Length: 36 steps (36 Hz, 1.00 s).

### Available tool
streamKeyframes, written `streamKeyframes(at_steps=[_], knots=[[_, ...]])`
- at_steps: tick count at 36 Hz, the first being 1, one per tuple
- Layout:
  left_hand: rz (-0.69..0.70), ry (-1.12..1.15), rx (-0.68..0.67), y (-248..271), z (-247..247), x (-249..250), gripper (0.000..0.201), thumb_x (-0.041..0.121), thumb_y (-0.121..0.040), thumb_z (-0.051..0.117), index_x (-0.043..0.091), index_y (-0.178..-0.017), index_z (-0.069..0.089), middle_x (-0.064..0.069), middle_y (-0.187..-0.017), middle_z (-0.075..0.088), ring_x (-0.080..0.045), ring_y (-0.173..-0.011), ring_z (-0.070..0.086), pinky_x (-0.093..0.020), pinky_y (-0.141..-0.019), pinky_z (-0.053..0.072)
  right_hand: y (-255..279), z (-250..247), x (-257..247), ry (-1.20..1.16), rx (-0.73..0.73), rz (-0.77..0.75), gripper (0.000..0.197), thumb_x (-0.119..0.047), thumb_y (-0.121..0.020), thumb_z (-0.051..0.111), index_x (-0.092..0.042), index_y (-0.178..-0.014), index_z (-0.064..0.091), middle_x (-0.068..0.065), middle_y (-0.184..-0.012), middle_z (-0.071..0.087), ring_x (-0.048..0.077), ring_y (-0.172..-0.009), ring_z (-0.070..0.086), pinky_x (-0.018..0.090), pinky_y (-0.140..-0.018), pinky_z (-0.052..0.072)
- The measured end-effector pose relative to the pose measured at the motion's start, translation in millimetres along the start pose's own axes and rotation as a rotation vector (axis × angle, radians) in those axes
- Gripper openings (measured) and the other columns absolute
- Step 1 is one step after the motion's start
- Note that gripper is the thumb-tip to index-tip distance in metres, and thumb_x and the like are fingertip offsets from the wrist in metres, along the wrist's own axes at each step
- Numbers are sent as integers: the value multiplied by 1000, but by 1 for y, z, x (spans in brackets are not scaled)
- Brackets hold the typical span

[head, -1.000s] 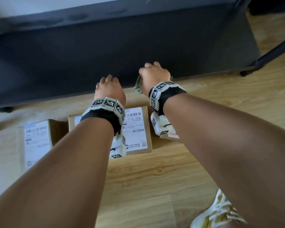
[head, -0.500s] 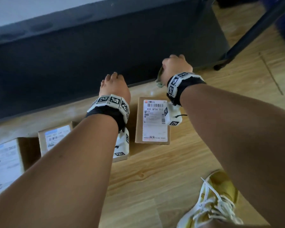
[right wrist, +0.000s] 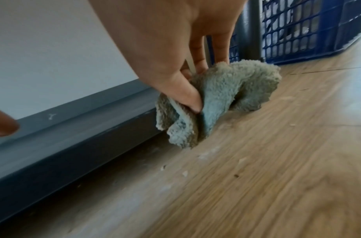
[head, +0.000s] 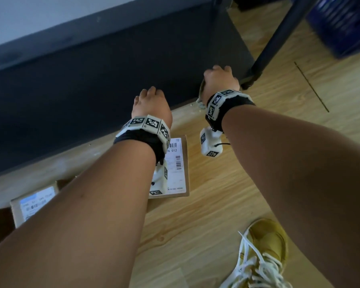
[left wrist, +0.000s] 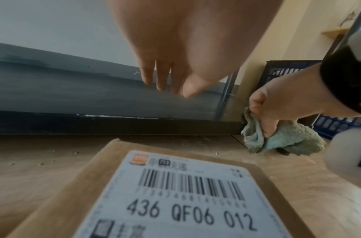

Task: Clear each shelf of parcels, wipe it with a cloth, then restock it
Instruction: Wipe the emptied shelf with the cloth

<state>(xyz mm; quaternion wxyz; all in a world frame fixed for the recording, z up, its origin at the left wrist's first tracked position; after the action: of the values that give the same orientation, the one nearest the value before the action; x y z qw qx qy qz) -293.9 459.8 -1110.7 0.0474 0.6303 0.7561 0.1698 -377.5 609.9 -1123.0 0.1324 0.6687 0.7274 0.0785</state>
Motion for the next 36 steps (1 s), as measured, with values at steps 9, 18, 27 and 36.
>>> streamKeyframes(at_steps=[9,18,27,36], knots=[[27,-31,-18,-4,4,11,51,4,-88,44,6,-139,38,-9,-151,29,-27,-140,24,-42,-117,21,-11,-5,50,-138,41,177,57,-10,-85,66,-11,-136,41,5,-148,28,32,-138,22,49,-101,41],[49,-33,-11,-6,0,21,52,3,-86,46,6,-138,39,-8,-149,31,-27,-139,26,-42,-116,23,0,-6,72,-412,288,347,38,0,-87,45,-9,-124,50,12,-139,34,33,-126,36,41,-96,41],[42,-27,-7,1,-6,10,50,3,-87,44,5,-137,40,-8,-150,30,-26,-140,24,-42,-117,21,6,-5,49,-692,171,506,40,-14,-97,45,-10,-136,44,14,-137,42,27,-108,50,30,-83,38],[-21,2,0,32,-17,-33,51,2,-87,43,6,-138,40,-7,-152,28,-27,-141,22,-41,-117,19,33,-4,-11,-493,-38,314,29,-22,-93,58,-10,-118,55,18,-128,48,30,-102,56,38,-89,47]])
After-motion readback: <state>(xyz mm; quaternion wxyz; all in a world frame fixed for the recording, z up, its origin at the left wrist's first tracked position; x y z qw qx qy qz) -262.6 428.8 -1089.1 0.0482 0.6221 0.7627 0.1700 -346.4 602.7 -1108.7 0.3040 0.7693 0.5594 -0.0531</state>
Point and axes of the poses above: each hand's wrist, its own y-axis away from the middle knuckle, its own z-axis out of the palm, x = y × z, the point moved 4 cm from there along -y, towards the middle knuckle
